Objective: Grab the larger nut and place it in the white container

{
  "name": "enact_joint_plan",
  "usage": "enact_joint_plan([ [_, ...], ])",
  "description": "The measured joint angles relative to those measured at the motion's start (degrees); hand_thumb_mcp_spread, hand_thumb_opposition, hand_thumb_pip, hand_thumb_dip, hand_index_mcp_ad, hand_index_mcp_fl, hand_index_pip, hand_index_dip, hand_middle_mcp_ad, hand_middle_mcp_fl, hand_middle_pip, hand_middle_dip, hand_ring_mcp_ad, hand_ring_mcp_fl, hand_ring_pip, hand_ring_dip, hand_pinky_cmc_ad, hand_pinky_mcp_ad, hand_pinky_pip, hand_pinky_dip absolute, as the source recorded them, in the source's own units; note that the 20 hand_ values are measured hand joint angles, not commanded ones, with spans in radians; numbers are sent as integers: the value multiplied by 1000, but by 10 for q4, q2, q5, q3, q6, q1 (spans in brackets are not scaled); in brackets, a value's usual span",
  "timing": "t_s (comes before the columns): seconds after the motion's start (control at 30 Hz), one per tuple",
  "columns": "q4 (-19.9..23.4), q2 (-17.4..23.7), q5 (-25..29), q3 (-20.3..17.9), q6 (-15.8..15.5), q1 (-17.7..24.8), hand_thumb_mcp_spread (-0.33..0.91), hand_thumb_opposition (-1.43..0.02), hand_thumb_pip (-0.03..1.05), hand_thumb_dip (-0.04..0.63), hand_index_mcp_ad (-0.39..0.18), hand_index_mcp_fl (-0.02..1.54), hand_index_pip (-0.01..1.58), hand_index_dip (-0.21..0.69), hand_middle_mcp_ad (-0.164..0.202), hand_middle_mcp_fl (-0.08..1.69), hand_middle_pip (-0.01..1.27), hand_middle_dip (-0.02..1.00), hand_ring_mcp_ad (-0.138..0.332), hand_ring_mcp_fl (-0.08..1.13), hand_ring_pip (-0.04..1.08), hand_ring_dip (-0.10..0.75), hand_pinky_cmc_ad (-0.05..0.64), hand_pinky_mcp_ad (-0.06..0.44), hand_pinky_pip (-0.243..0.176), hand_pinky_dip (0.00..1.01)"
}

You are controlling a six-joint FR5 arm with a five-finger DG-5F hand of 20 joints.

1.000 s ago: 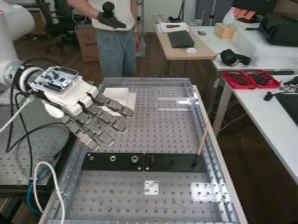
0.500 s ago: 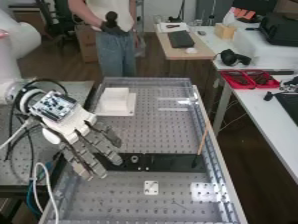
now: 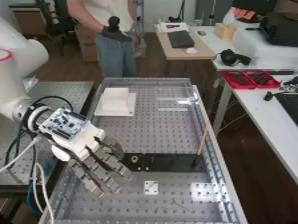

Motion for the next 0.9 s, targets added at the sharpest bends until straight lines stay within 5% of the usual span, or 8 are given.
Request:
enact_joint_plan([
  [0.33,10,-17,-60,8,-35,-25,354,-876,632,253,-138,19,1363,223,126,19,141,140,195,16,77,-5,428,279,-124,211],
  [0.9,6,-28,-75,0,-56,-19,344,-852,632,246,-138,12,1482,380,113,16,134,138,195,16,77,-5,428,283,-124,215],
])
